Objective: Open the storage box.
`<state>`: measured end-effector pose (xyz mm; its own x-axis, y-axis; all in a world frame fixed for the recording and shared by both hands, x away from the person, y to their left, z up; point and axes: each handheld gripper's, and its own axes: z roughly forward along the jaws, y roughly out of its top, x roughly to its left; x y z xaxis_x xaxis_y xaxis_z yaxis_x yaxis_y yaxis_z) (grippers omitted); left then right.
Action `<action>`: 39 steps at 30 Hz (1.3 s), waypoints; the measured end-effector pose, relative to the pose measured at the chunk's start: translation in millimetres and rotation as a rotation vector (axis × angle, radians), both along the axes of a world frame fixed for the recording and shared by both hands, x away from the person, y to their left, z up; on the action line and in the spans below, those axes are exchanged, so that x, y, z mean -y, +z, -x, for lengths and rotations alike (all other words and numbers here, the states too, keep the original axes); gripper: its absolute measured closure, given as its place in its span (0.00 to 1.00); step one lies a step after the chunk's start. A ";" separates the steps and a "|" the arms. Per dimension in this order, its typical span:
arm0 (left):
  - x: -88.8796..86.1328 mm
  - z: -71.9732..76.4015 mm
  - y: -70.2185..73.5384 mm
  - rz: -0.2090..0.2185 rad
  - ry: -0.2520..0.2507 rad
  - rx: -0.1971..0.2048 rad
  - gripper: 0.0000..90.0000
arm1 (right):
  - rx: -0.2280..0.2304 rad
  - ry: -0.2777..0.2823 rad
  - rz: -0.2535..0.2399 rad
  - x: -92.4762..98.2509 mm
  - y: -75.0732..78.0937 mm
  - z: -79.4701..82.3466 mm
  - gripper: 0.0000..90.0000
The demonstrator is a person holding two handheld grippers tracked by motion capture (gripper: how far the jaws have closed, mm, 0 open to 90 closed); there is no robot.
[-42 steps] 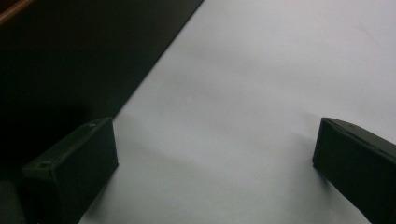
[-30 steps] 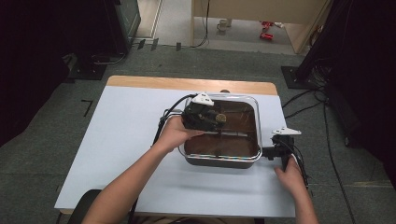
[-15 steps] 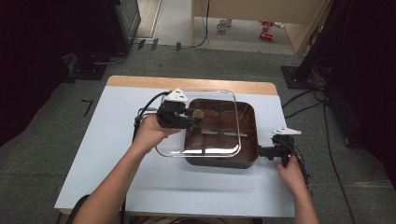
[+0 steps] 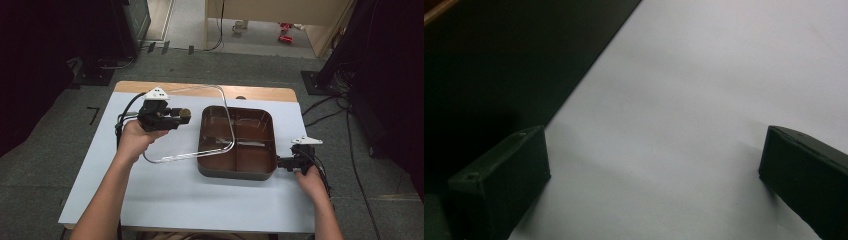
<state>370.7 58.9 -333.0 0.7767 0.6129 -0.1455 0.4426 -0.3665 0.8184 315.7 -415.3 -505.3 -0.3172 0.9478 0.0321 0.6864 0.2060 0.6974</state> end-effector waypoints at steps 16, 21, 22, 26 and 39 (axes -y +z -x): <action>-74.6 -25.8 -21.1 0.030 0.201 -0.078 0.66 | -0.001 0.002 0.000 0.3 0.1 -0.1 0.00; -88.4 -35.8 -39.2 0.022 0.257 -0.095 0.66 | 0.000 0.000 -0.001 0.1 0.0 -0.1 0.00; -91.4 -37.9 -43.4 0.017 0.270 -0.102 0.66 | 0.000 0.000 -0.001 0.1 0.0 -0.1 0.00; -103.0 -45.4 -59.5 -0.001 0.329 -0.125 0.66 | -0.001 0.000 0.000 0.0 0.1 -0.2 0.00; -122.2 -63.6 -108.5 -0.066 0.417 -0.163 0.66 | 0.000 0.001 0.000 0.0 0.0 -0.2 0.00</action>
<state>434.4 181.2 -441.5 0.4315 0.8808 -0.1952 0.6846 -0.1788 0.7066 315.8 -415.4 -505.3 -0.3178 0.9476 0.0318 0.6865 0.2068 0.6971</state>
